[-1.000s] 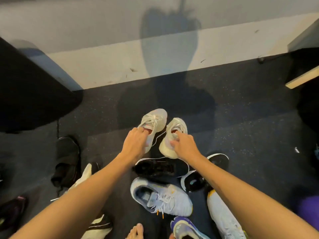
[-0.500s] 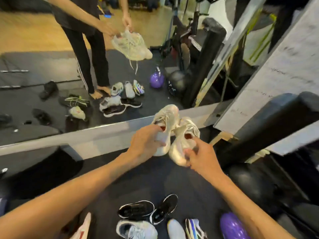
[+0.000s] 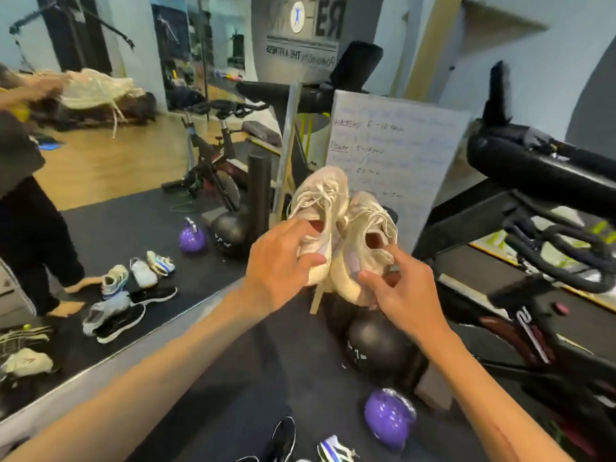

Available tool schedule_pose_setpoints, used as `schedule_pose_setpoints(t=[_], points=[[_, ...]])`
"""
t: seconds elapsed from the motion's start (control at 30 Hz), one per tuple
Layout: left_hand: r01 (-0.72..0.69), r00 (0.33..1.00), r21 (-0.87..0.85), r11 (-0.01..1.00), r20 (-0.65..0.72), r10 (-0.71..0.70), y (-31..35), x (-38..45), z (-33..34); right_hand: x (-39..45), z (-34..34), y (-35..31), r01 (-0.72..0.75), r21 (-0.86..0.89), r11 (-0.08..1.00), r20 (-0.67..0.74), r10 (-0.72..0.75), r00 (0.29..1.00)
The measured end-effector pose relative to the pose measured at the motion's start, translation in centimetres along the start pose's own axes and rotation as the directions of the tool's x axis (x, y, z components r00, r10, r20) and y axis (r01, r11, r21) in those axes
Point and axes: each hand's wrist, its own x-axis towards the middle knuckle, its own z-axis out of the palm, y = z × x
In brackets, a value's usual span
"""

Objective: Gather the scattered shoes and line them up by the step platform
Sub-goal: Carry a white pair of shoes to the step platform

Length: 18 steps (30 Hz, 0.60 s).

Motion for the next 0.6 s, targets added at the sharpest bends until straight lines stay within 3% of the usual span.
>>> schedule_pose_setpoints(t=[0.33,0.6], points=[[-0.254,0.962,-0.103,0.962,0.072,0.262,12.2,-0.7,8.2,-7.9,-14.2,3.0,-0.11,-0.199,0.974,-0.217,0.066,0.974],[-0.414,0.878,-0.285,0.865,0.124,0.462,29.1,-2.9,19.4,-17.4,-31.6,9.8,-0.254,-0.323,0.912,-0.402,0.111,0.909]])
